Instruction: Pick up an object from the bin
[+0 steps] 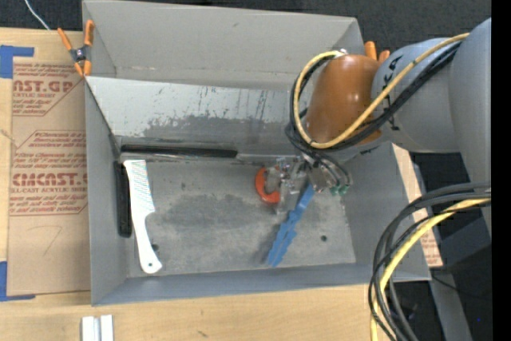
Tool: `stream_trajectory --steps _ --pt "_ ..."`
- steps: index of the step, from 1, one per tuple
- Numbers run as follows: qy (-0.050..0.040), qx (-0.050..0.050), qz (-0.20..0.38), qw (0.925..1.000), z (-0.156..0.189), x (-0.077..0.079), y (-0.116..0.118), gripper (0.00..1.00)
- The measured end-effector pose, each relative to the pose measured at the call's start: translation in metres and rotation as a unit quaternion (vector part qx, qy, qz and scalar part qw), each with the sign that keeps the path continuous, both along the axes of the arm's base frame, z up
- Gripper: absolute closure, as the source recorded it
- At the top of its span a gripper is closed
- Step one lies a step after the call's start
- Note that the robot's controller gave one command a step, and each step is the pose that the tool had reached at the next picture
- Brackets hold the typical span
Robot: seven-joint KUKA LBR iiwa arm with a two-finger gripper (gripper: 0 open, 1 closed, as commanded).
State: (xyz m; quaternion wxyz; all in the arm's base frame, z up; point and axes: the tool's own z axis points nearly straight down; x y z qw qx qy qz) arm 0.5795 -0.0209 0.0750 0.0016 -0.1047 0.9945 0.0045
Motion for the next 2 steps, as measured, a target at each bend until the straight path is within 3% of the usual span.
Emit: stream_trajectory --steps 1,2 --pt "-0.0001 0.000 0.000 1.0000 0.000 0.000 0.000 1.00" --pt "-0.0035 0.000 0.017 0.9999 0.085 -0.018 0.000 1.00"
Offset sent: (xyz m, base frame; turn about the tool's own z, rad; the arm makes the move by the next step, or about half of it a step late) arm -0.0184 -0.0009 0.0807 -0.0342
